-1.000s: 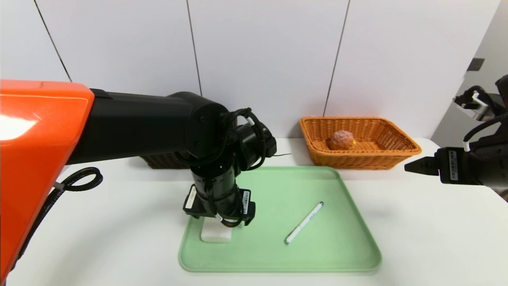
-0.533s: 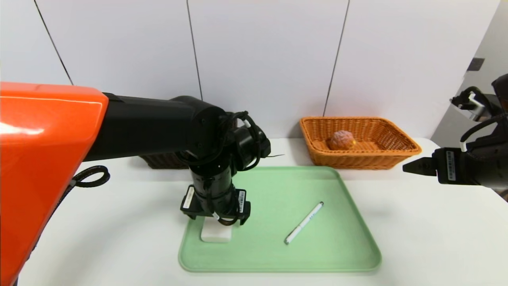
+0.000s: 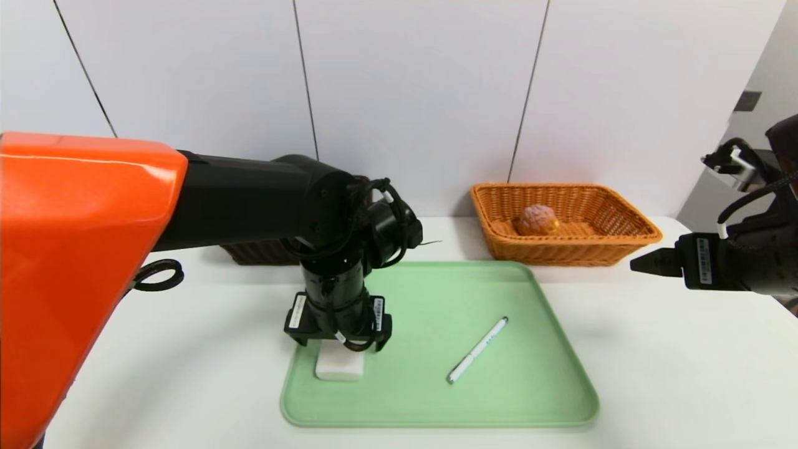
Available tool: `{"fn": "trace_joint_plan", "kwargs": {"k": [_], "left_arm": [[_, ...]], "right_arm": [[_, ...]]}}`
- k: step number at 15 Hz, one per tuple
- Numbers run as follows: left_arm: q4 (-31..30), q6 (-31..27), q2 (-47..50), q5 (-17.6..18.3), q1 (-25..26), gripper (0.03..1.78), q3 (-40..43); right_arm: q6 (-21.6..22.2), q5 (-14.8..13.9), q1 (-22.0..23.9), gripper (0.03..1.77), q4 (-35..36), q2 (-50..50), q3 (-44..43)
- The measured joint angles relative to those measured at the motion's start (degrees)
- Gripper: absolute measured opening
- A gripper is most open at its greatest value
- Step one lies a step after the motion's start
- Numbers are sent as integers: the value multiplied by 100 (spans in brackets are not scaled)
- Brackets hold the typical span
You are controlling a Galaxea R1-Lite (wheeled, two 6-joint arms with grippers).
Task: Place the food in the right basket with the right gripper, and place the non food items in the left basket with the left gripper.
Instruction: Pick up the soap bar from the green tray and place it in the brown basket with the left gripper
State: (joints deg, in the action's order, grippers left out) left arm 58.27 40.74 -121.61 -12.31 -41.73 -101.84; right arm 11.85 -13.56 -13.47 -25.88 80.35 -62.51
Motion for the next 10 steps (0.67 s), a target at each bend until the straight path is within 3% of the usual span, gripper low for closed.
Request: {"fn": "trace_joint_plan", "kwargs": {"k": [10], "left_arm": [[5,295,-90,24,13,169,-1]], "right_arm": [[2,9,-4,170,0,-2,28]]}}
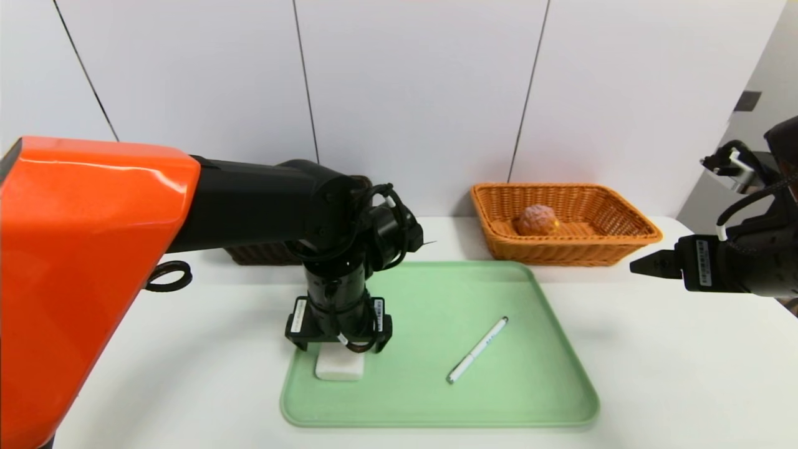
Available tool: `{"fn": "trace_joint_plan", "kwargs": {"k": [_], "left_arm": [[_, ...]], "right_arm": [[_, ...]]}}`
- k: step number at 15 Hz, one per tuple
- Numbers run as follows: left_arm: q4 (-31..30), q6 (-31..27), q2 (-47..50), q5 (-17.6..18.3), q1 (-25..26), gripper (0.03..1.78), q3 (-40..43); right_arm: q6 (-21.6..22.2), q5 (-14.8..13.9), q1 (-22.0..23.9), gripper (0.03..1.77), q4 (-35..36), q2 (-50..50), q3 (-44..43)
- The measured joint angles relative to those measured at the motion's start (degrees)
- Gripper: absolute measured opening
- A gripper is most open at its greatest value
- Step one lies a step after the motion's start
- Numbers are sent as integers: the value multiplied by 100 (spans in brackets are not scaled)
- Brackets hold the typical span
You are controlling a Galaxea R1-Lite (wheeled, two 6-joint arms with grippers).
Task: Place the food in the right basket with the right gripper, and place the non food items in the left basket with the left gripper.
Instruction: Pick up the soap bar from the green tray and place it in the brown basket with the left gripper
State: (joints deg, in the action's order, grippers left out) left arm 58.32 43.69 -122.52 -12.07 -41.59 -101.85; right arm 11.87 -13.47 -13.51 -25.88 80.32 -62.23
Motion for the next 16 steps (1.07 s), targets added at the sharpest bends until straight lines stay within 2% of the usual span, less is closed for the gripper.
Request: {"fn": "trace_joint_plan", "kwargs": {"k": [16], "left_arm": [[-33,88,-72,105,96,169,1]], "right_arm": [[0,0,-77,170,-2,-52,123]]}}
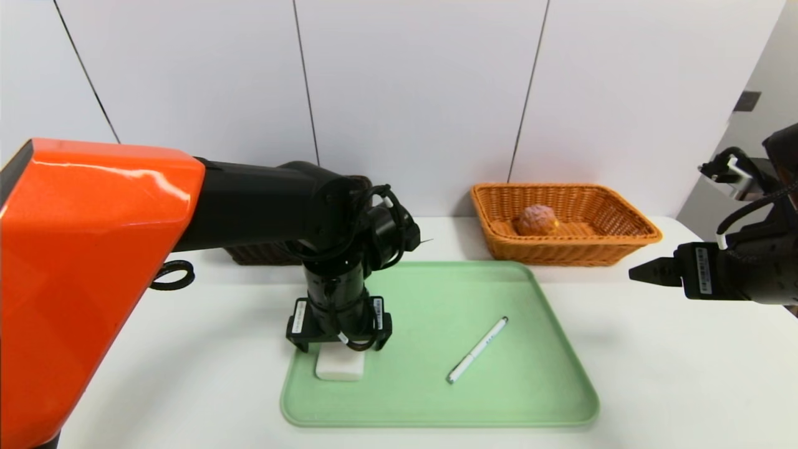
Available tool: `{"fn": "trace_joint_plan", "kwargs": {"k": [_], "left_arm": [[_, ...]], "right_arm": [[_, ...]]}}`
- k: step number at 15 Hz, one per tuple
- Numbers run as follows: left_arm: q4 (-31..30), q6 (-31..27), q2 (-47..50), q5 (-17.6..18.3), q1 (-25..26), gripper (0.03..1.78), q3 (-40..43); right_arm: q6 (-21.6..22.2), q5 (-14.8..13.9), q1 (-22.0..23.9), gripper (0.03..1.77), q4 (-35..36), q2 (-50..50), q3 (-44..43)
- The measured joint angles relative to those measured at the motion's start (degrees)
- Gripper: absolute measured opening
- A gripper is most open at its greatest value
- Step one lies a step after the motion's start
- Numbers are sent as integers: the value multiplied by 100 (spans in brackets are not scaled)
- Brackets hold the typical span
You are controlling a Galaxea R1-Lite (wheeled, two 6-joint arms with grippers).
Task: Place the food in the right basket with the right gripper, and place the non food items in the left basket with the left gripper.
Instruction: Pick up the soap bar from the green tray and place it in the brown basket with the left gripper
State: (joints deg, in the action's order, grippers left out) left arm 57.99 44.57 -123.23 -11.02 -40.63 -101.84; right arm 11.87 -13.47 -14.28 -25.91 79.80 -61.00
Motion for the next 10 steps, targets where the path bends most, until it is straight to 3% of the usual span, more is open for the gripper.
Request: {"fn": "trace_joint_plan", "kwargs": {"k": [6,7,10], "left_arm": [[-2,-9,-30,-5,4,169,13],[-6,-9,-33,-2,4,161,20],[-6,-11,-39,2,1,116,16]], "right_arm": [[-6,2,-2,170,0,0,-2],[-11,0,-2,170,2,0,-5],[-16,0,-2,170,2,2,-11]]}}
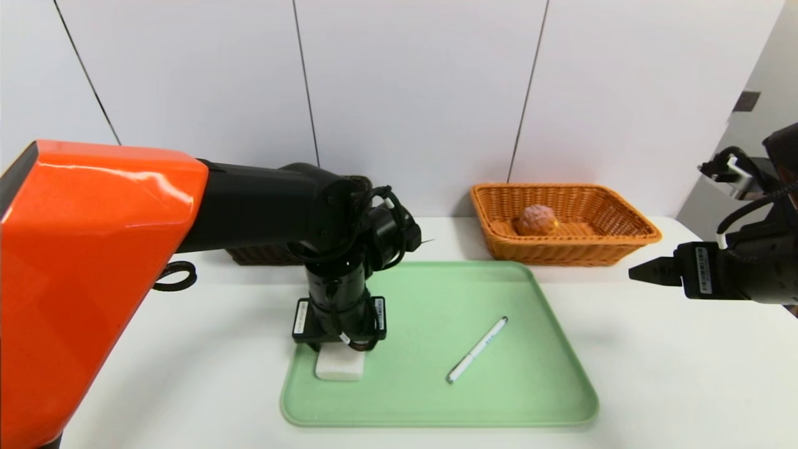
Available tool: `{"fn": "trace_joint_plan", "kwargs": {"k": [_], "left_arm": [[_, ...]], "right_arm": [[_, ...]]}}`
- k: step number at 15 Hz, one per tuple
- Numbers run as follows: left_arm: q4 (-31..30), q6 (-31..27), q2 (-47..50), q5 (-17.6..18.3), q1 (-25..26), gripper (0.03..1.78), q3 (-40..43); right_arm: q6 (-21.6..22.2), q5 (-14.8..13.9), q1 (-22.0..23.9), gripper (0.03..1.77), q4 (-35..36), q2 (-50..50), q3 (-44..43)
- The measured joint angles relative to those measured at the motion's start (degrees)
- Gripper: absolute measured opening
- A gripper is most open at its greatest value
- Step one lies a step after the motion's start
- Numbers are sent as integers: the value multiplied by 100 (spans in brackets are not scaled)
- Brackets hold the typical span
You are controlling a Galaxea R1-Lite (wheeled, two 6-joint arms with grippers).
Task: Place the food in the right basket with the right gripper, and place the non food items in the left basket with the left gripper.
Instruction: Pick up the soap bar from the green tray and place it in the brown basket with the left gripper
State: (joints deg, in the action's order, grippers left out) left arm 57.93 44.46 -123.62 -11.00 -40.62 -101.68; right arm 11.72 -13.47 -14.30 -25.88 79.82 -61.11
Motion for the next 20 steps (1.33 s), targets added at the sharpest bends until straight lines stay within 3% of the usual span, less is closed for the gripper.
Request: {"fn": "trace_joint_plan", "kwargs": {"k": [1,3,10,17,20], "left_arm": [[6,0,0,0,2,105,0],[6,0,6,15,2,99,0],[34,-56,205,48,-4,97,-74],[69,-284,1145,146,-52,97,-276],[80,-466,1654,122,167,97,-488]], "right_arm": [[-1,0,0,170,0,0,-2],[-23,0,-9,170,0,5,-2],[-22,2,-17,170,-5,7,1],[-20,2,-17,170,-9,0,45],[-15,0,-13,170,-7,-2,45]]}}
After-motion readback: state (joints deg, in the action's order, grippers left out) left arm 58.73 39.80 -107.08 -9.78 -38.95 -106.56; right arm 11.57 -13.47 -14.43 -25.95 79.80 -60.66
